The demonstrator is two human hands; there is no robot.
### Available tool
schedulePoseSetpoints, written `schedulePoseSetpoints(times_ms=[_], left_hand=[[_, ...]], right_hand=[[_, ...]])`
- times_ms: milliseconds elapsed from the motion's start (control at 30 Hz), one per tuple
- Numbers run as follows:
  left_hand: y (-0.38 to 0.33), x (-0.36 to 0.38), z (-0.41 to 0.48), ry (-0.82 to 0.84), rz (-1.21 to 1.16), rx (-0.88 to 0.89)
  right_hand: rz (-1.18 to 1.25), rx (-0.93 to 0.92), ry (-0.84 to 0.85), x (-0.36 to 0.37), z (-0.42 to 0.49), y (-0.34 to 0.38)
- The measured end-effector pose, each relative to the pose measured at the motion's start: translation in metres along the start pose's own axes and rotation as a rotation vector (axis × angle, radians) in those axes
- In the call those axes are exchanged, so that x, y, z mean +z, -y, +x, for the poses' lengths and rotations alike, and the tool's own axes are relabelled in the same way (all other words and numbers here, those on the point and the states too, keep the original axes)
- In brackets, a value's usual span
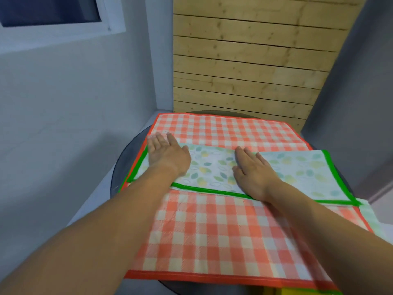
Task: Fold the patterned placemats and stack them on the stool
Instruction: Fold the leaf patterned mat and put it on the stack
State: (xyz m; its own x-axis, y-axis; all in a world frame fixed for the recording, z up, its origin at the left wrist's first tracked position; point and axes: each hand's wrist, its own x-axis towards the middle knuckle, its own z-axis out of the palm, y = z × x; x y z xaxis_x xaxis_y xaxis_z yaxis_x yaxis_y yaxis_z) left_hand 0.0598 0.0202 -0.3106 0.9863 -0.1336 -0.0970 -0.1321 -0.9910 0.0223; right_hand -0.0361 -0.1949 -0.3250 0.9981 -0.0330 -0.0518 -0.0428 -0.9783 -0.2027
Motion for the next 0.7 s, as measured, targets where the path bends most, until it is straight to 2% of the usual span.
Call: schedulePoseSetpoints(times_ms=[100,200,500,700], left_hand=[[-0.044,0.000,-0.009,-0.095,-0.138,0.310],[-0.081,0.008,-0.024,-0.042,-0.262,0.546],[-0.087,0.023,-0.022,-0.026,-0.159,0.557],[-0.085,0.027,-0.020,-0.010,-0.166,0.555]], right_hand=[[0.009,0.006,0.000,0.000,0.002,0.001],[0.029,0.007,0.006,-0.001,0.002,-0.001],[0.122,0.023,-0.003,-0.008,0.001,-0.020],[0.113,0.308,-0.063,-0.027,-0.033,-0.094]])
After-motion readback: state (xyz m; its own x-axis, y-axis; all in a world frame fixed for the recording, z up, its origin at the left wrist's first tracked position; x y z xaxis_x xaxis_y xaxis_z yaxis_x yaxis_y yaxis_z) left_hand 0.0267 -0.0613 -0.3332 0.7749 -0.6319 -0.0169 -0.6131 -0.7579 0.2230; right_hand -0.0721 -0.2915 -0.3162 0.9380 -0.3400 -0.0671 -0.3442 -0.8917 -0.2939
